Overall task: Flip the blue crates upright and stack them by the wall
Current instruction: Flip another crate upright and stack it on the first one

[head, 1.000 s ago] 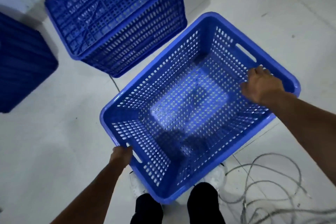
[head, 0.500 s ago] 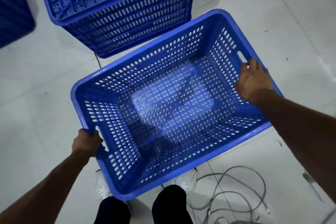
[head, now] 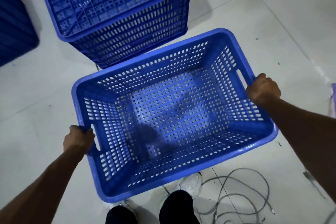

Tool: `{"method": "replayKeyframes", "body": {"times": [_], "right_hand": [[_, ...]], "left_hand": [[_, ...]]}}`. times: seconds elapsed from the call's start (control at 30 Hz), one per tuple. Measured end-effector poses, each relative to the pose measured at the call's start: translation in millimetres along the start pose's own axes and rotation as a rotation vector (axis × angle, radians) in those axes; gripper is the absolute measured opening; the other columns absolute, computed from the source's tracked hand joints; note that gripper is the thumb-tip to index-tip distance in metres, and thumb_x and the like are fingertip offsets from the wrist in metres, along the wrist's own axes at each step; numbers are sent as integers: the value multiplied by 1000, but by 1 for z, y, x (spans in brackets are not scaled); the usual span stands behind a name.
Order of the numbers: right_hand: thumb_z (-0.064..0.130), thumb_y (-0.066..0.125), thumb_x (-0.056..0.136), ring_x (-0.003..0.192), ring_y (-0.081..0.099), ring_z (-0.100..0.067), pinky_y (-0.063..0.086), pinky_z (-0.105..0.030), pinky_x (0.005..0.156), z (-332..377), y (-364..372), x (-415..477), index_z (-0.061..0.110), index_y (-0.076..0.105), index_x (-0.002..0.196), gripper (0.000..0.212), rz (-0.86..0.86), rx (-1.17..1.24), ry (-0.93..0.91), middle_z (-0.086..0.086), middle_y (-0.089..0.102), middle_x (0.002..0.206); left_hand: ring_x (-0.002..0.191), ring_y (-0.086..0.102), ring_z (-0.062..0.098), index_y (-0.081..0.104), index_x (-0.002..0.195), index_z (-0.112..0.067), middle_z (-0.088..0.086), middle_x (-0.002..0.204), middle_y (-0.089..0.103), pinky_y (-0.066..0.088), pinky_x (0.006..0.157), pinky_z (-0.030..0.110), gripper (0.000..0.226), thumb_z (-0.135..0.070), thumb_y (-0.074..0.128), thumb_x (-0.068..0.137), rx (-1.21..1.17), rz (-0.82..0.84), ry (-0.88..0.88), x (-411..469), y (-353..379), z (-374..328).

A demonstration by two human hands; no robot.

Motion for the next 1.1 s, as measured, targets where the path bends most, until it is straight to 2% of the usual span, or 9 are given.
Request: {"method": "replayKeyframes", "body": {"times": [0.1,0.17,0.3,0.4,0.5,0.6,0.73,0.83,1.1], "right_hand": [[22,50,97,123,50,-45,41,-47,100,-4,-10,-33,-5,46,124,39,-37,24,50,-29,54,129],[24,50,97,122,52,-44,42,-46,99,-1,-23,-56,-5,48,123,39,-27,39,72,-27,56,129],[26,47,97,119,54,-42,43,-44,97,17,-64,-97,-3,50,122,38,-20,84,71,-25,58,127],[31,48,96,115,58,-42,45,-42,94,38,-106,-133,-2,53,120,41,-5,95,44,-24,60,124],[35,47,96,110,60,-41,46,-42,90,62,-144,-165,0,54,117,42,4,90,1,-24,62,120],[36,47,97,107,61,-41,46,-41,87,97,-188,-204,0,54,117,42,-4,95,-48,-24,63,118],[30,51,96,110,60,-43,48,-42,89,154,-242,-262,-4,54,118,40,-40,159,-78,-26,61,121],[22,55,93,109,60,-44,49,-44,88,197,-267,-296,-7,55,116,38,-59,274,-64,-28,60,121],[25,58,86,93,65,-42,52,-42,78,325,-313,-385,-1,63,105,33,-86,322,-102,-22,67,104]], "left_hand": [[99,60,49,47,117,-2,32,112,61,49,82,46,40,-28,62,91,41,-22,33,-6,-41,-7],[100,60,49,46,119,-2,31,108,61,50,85,47,41,-28,61,92,53,-44,54,-11,-76,-12],[89,63,44,47,116,-2,19,82,59,54,83,48,36,-27,59,92,32,-32,62,-26,-139,-2],[80,60,40,46,113,-2,16,80,54,53,77,44,33,-26,58,94,15,-29,70,-44,-194,17],[81,57,39,45,112,-2,20,92,57,48,73,43,33,-26,58,94,-6,-29,64,-59,-239,43],[91,61,45,47,110,1,25,101,63,46,73,43,35,-27,59,94,-23,-31,83,-65,-296,67],[86,62,45,52,107,0,26,103,67,50,73,45,35,-31,59,90,-61,-39,68,-68,-376,111],[94,61,45,49,111,0,25,107,64,47,76,43,34,-27,58,92,-104,-62,69,-66,-432,134],[85,64,36,51,101,-6,16,96,68,52,78,41,31,-34,57,90,-153,-143,90,-21,-578,203]]}}
Point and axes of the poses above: each hand's wrist, its own x-axis towards the middle knuckle, its own y-axis out of the palm, z = x × y, the point moved 9 cm from there along x, towards the middle knuckle
